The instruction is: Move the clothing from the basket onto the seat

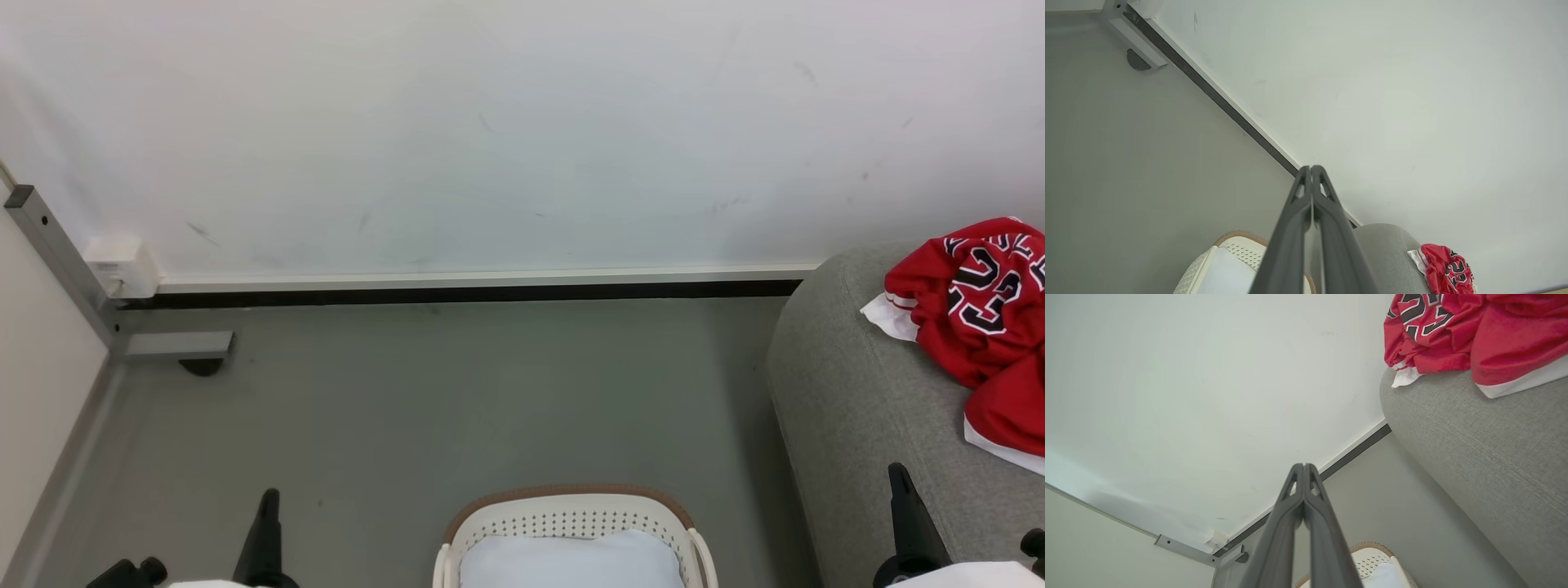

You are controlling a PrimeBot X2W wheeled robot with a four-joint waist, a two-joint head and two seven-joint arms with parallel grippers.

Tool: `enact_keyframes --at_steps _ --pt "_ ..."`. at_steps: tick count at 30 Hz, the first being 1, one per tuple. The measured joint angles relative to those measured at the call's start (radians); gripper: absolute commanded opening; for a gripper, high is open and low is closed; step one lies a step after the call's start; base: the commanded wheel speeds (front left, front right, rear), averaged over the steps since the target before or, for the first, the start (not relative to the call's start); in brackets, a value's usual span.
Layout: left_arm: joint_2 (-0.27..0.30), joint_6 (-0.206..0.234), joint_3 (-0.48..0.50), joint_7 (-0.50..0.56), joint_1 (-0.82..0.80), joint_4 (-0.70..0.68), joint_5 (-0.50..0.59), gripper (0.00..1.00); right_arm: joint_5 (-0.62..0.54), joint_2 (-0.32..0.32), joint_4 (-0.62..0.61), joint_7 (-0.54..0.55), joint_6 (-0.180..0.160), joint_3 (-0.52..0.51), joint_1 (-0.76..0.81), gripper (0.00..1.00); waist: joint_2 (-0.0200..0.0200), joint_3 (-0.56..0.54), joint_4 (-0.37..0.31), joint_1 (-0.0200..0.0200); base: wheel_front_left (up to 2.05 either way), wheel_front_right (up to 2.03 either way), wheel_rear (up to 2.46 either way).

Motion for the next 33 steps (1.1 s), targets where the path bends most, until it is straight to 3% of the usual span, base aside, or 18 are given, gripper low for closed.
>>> enact_keyframes --at_steps 33 --pt "0.002 -0.001 0.025 0.095 -0.030 -0.028 -0.354 0.00 0.312 0.017 -0.022 0.093 0.000 -0.069 -0.020 0.00 0.0000 0.011 0.023 0.0000 0.00 0.00 0.00"
